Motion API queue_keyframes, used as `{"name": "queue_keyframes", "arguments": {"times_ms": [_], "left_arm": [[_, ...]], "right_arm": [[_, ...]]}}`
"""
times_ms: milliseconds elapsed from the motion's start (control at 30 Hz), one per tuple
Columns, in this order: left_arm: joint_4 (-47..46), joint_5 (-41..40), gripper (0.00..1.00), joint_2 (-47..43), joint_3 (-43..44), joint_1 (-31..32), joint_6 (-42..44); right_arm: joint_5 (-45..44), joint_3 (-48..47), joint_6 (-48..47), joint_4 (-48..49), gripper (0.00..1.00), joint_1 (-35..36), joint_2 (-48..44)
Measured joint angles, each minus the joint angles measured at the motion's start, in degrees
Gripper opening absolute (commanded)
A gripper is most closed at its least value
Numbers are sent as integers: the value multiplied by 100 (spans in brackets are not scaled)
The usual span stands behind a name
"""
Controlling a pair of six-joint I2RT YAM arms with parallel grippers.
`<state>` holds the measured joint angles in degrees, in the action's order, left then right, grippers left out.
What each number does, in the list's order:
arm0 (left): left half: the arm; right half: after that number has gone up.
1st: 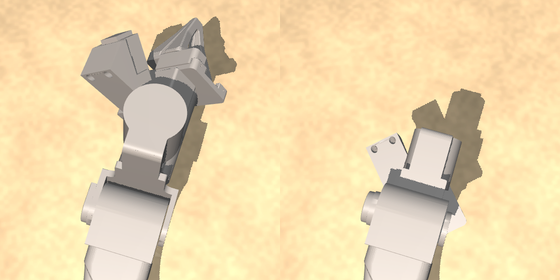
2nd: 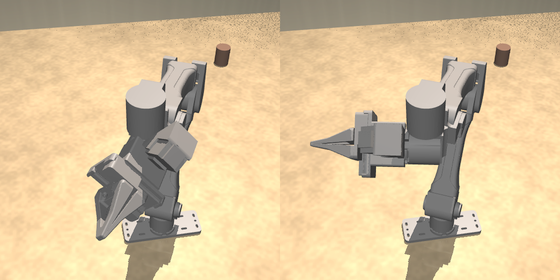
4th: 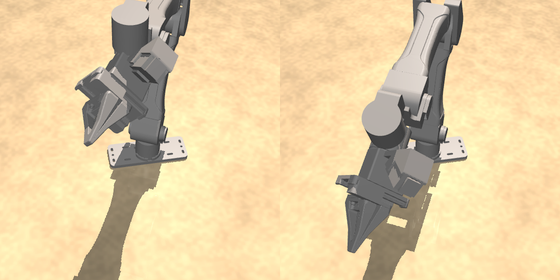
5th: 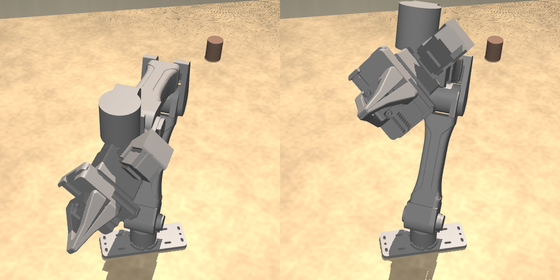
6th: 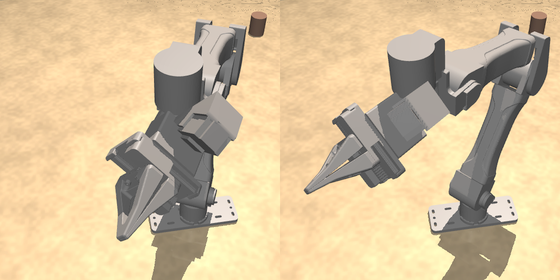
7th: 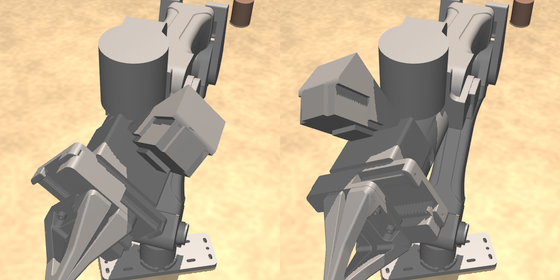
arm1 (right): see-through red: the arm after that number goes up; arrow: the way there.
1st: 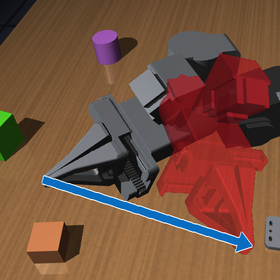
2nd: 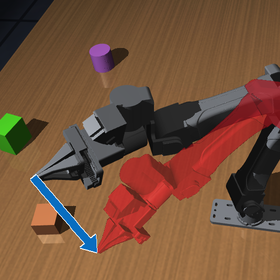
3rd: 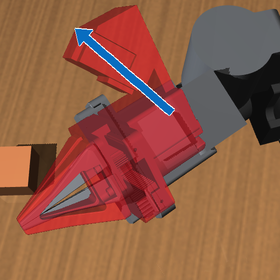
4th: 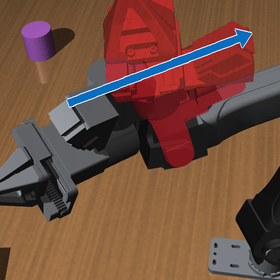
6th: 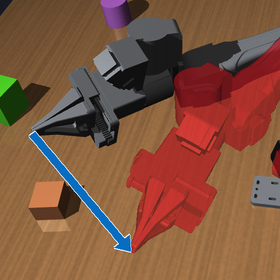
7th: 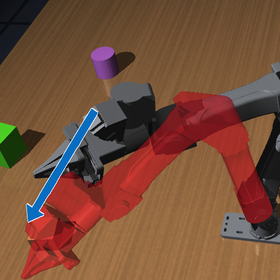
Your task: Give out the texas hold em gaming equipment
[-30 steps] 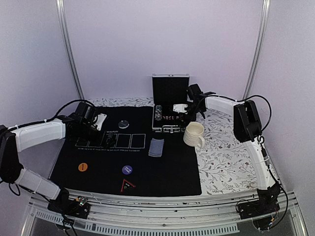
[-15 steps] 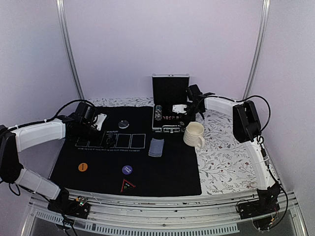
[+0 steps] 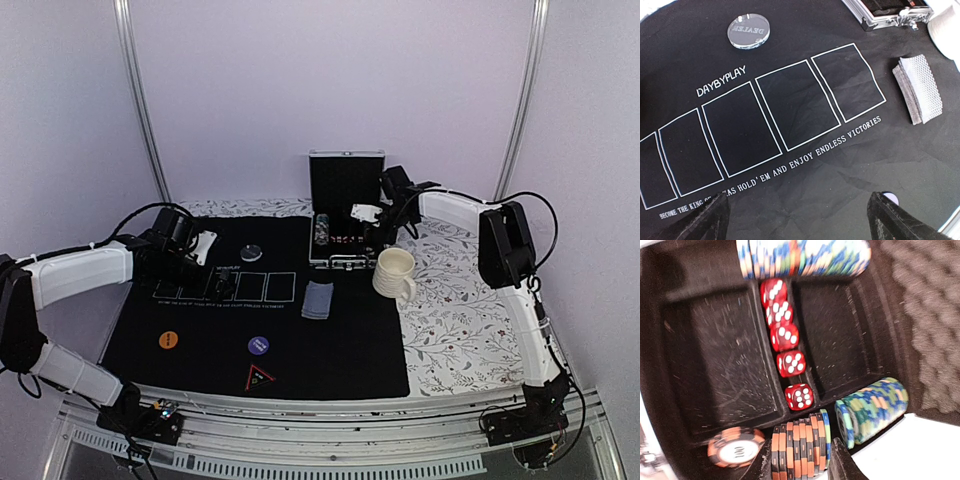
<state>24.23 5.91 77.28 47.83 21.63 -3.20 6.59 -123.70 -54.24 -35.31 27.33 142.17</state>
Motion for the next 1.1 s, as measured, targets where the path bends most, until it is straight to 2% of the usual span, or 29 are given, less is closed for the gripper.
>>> {"name": "queue_keyframes", "arguments": {"times_ms": [333,567,800,900,1100], "left_arm": [[-48,271,98,-282,0,-4,15],[-297,608,98,-761,-90,-7,48],[-654,1224,88,-1351,-330,85,192],[-737,1316,89,-1567,-350,376,334],[-883,1294,97,-2135,-498,1661,894]], "right_arm": [[721,153,1458,55,1,4,-1086],[1200,162,3077,142,1,63,-1663],[1436,824,4822,155,1,793,-2159],[1792,1217,5650,208,1,1300,-2221],[2490,2310,6970,487,1,1993,-2288]]}}
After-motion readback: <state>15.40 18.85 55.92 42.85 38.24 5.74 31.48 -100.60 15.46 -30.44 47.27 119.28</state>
